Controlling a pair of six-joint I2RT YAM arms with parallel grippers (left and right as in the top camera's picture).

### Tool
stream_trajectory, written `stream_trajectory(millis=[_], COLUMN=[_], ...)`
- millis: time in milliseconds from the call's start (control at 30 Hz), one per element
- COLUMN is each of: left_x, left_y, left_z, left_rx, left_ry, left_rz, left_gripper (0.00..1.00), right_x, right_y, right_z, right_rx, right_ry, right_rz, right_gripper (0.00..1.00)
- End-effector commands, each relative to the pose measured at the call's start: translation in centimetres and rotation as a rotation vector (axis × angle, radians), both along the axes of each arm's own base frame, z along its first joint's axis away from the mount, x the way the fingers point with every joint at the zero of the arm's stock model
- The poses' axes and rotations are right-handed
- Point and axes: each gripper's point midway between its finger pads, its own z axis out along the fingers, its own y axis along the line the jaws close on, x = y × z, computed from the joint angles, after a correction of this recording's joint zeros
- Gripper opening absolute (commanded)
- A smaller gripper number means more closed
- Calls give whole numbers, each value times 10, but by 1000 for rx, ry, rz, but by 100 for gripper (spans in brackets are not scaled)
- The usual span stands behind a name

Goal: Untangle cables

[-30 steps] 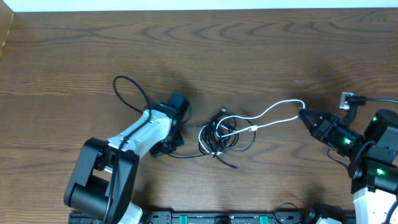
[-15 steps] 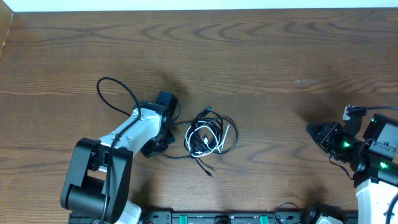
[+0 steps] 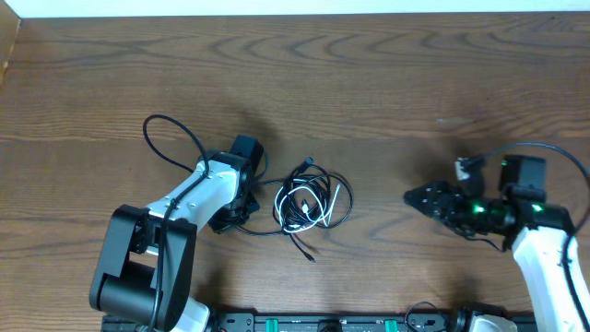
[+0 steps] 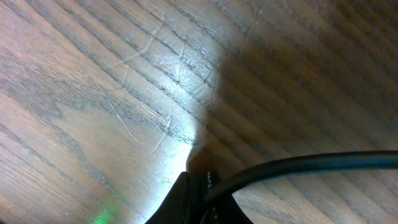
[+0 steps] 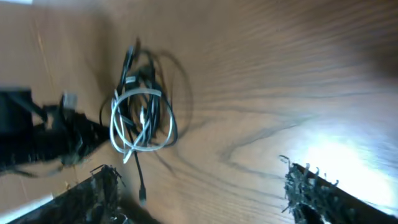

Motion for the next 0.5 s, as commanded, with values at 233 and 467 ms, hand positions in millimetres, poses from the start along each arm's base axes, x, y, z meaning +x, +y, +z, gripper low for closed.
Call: stream_trajectory(millis=[233, 467], left_x=[-17, -17], left_y=[8, 8], left_z=[-17, -17], left_rx=[25, 25], left_ry=[61, 61], left_rz=[20, 20], left_gripper=[8, 8], right_x=[3, 7], right_y=[73, 111], right_z=[-10, -23], right_rx=[55, 39], right_ry=[-11, 14], right_rz=[228, 251], right_gripper=[82, 77])
